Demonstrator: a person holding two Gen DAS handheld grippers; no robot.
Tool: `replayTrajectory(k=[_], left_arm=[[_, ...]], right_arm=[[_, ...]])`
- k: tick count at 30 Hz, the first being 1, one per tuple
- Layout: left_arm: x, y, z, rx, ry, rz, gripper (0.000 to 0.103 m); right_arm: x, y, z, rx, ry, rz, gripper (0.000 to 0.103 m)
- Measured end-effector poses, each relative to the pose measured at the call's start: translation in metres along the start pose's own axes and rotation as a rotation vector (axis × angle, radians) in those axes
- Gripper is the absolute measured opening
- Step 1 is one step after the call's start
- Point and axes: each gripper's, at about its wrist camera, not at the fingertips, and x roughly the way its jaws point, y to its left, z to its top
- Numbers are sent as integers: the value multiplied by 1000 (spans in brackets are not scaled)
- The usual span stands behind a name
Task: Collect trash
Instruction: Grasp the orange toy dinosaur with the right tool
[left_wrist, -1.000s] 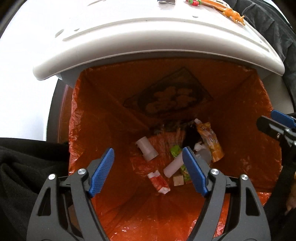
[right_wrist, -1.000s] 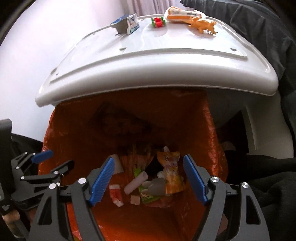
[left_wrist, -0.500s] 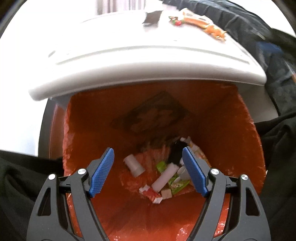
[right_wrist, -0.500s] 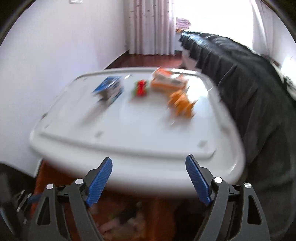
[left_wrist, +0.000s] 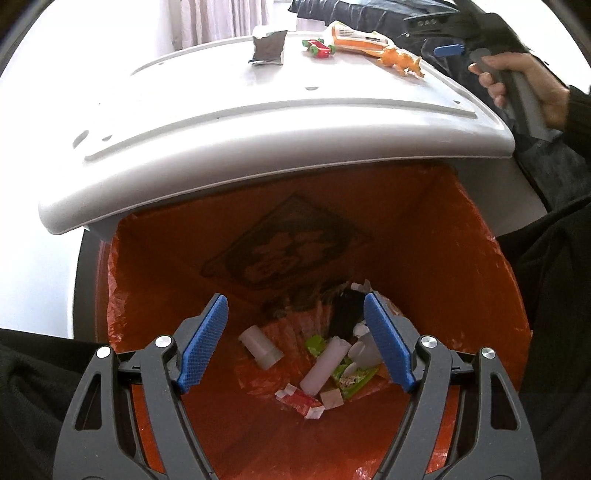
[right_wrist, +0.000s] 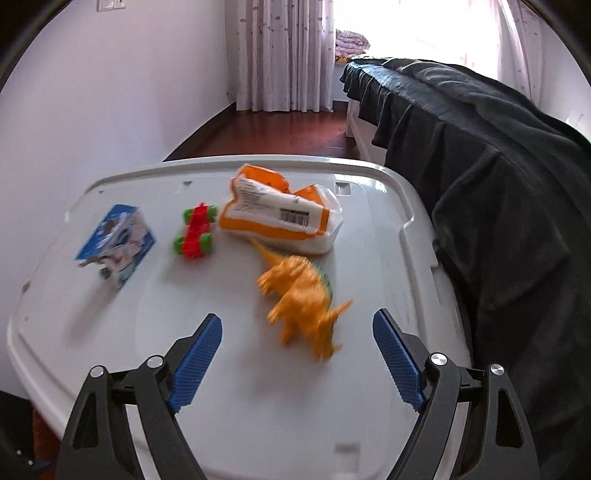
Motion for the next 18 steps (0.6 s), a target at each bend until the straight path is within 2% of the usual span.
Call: replayTrajectory(k=[7,8,13,18], left_arm=[[11,3,3,-18,25,12,75],[13,3,2,-20,29,14,75],[18,2,3,-14,42,17,75],[19,1,4,-10,42,23,75]], right_arm=[[54,-1,9,-24,70,-1,82],[58,1,11,-31,87,8,78],[61,6,13,-37,87,-18,73],[57,9,11,-38,91,-39,62]])
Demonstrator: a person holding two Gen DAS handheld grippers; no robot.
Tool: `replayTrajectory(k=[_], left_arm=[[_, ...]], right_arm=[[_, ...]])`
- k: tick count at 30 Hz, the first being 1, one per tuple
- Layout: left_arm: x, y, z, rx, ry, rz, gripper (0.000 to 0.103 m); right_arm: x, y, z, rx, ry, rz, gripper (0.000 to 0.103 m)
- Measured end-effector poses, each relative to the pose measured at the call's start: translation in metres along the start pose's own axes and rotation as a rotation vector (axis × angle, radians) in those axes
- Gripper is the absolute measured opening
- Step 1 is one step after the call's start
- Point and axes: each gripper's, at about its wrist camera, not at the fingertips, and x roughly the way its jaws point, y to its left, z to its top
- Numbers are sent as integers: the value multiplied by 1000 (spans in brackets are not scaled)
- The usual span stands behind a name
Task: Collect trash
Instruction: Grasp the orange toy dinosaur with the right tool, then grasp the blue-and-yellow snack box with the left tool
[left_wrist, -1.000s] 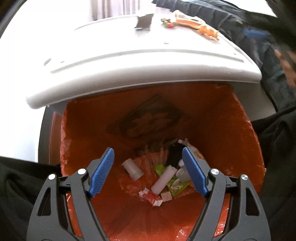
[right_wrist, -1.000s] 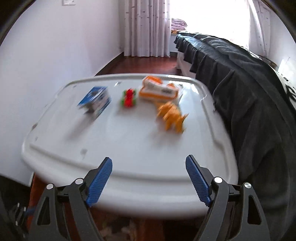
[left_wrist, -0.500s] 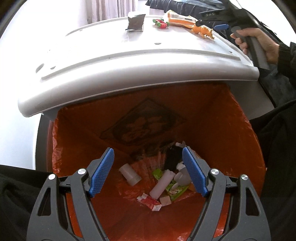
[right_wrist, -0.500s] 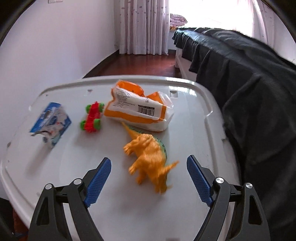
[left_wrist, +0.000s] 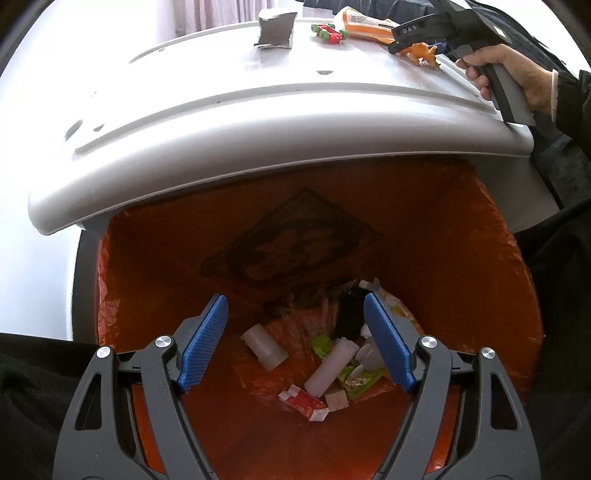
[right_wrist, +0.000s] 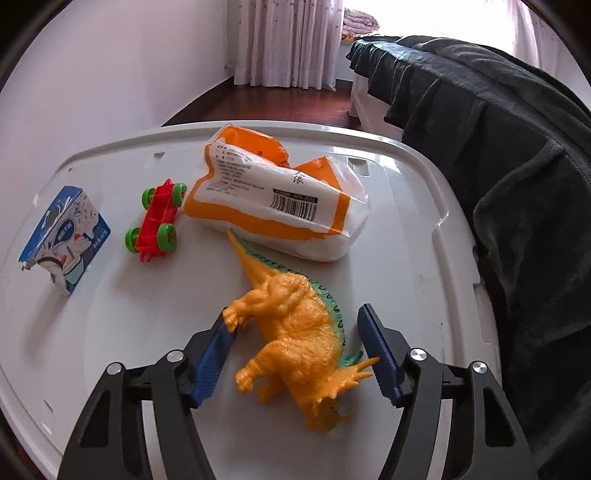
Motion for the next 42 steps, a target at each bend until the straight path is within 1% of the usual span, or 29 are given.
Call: replayTrajectory(k=[2,3,5,12,15,18,19,21,23,25,28,31,32,33,36,38,40,42], left_arm=[[2,1,0,-8,6,4,75],[3,2,-1,-11,10,5,75],[4,3,0,-19,15,9,75],[-3,1,3,-11,-8,6,75],[-17,4,16,-7,-42,2,74],[-32,13,47,-32,-98,-31,75],[-35,17,64,-45,-121,-35,75],[-36,22,92,-57,-152,-22,75],[-34,25,127,-50,-185,-18,75],[-30,26,163,-28,-219,17,75],[-18,24,211,-7,-248,68,75],[5,27,254,-12,-221,94,75],[14,28,263,-14,-202,97,75],[26,30,276,-28,-187,118,75],[46,35,293,-51,-164,130,75],[52,36,302,-63,-181,90,77],[59,30,311,-51,-189,84,82],[66,22,314,-27,-196,73,82]], right_arm=[[-3,4,-2,-16,-1,-5,55],[-3,5,-2,-13,4,-11,55],[-3,3,-2,25,16,2,54],[-10,12,-7,80,64,109,54],[-20,21,-9,91,70,145,54],[-32,28,-9,77,54,163,54],[-35,32,-9,66,47,163,54],[-33,33,-10,65,56,165,54],[-29,33,-11,64,70,158,54],[-24,33,-12,49,84,149,54],[-20,37,-17,30,98,141,54],[-20,39,-17,15,94,139,54],[-20,38,-17,17,95,141,54],[-20,37,-17,19,94,142,54],[-19,37,-16,26,99,143,54],[-14,35,-13,25,104,143,54],[-14,35,-13,21,106,143,54],[-14,34,-13,17,106,144,54]])
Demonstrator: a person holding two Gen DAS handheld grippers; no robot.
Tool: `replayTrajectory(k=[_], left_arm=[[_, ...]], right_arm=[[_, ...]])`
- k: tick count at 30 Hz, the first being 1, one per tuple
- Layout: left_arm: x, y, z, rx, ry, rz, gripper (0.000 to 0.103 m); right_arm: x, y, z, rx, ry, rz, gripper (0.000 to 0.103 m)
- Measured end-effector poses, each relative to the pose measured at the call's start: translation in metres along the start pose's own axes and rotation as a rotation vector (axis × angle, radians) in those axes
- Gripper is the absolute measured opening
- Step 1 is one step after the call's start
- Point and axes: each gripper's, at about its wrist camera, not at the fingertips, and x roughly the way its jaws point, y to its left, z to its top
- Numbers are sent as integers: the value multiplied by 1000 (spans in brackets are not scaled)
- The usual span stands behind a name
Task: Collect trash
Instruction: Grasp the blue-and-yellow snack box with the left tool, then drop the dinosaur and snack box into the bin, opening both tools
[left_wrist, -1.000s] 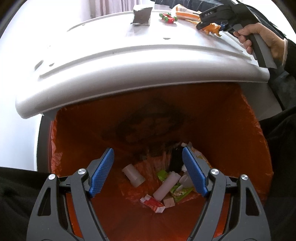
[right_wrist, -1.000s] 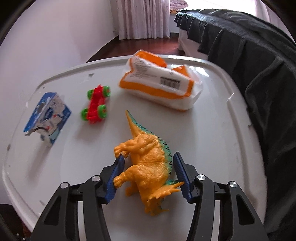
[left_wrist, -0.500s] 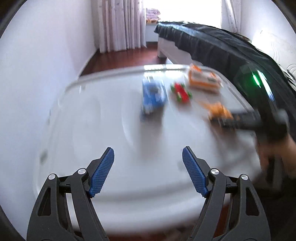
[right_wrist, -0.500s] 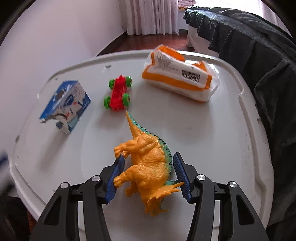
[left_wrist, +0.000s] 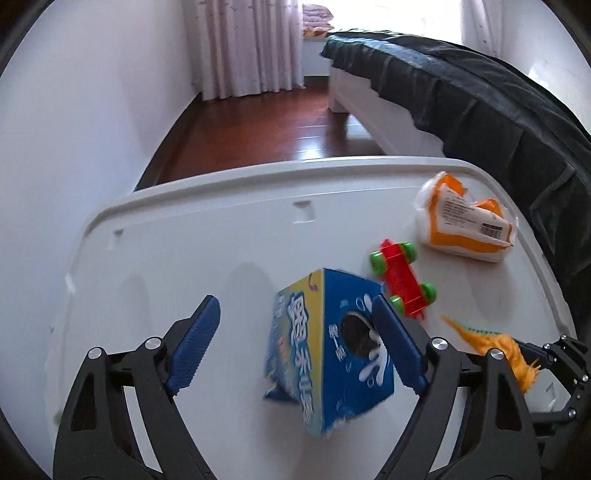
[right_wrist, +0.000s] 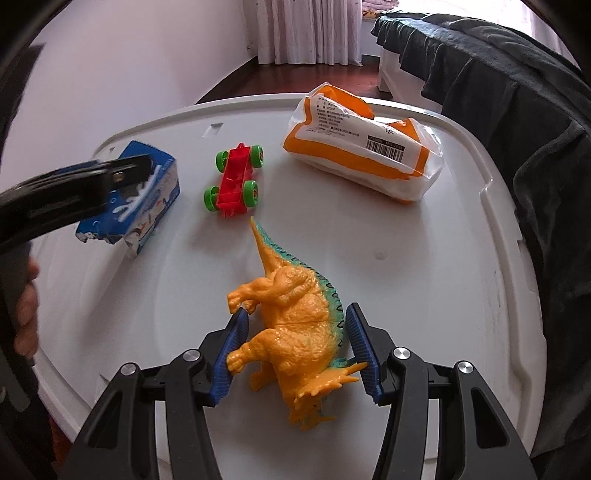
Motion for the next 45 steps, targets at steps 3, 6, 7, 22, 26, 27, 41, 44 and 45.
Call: replayTrajectory(k=[3,6,7,22,26,27,41,44,45], left_arm=[[10,-16,-4,62,11,39,82],[16,-22,-11,91,8,36,82],[20,-22,-13,95,13,41,82],[45,-9,-9,40,17,-23,53],[37,-10,-13,45,20,-6,52],[32,-9,-15,44,18,3,52],[-142,43,-123,-69,-47,36,52],[-164,42,-153,-64,-60,54,52],[-169,41,-162,-63,-58,56,52]], right_arm=[[0,0,0,-4,-1,0,54],[0,0,0,0,-1,2,54],[0,0,0,1,-1,3,54],[1,1,-2,-3,1,0,54],[0,0,-1,8,-1,-1,54],[-1,-1,-1,14,-3,-2,54],[-79,29,-25,60,-151,119,54],[-105,50,-53,36,-196,147,54],[-113,58,-64,21,-204,153,54]])
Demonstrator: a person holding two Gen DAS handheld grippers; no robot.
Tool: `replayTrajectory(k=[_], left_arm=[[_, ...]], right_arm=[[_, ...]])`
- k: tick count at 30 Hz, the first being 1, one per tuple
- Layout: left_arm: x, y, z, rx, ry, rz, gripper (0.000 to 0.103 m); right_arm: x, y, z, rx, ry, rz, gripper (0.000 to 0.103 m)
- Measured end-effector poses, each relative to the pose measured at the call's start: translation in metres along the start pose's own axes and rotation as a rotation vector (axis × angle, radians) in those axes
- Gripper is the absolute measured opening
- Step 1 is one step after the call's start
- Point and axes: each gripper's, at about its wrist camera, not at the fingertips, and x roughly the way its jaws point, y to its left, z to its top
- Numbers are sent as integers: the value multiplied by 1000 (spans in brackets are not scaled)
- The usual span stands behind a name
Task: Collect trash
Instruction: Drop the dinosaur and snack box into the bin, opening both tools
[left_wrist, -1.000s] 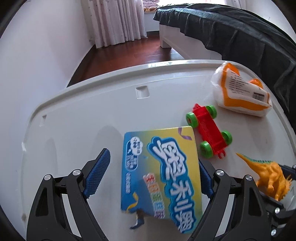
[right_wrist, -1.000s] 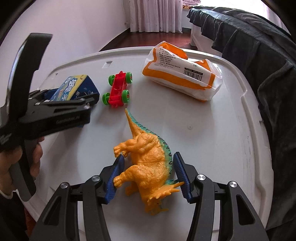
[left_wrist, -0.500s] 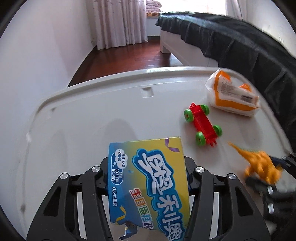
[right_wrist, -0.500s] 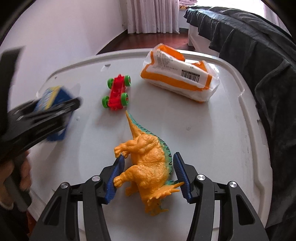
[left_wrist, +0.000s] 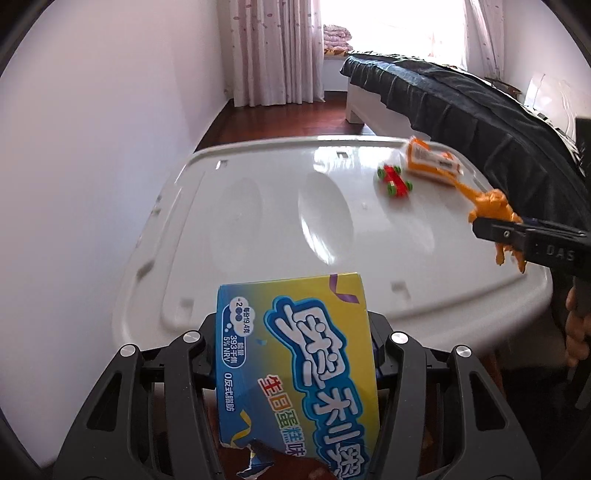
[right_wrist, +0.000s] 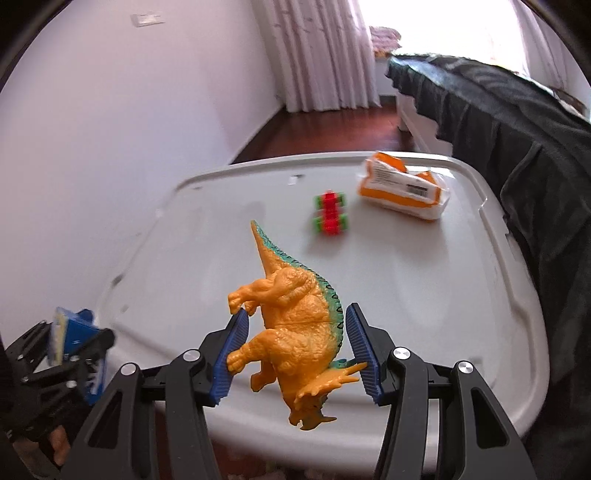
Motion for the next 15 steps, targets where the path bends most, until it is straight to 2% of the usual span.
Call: replayTrajectory(k=[3,8,11,15], left_arm=[[-13,-4,-30,-9,25,-3,52],[-17,-12,-86,-13,133,-27,52],[-7,-19,-112,3,197,-24,52],[9,-18,-134,-19,276,-31,52]], right_arm=[[-18,23,-33,-34,8,11,54],[-37,43,-95,-27,67,1,54],[-35,50,-133,23,129,1,54],[-19,54,-165,76,206,-14,54]])
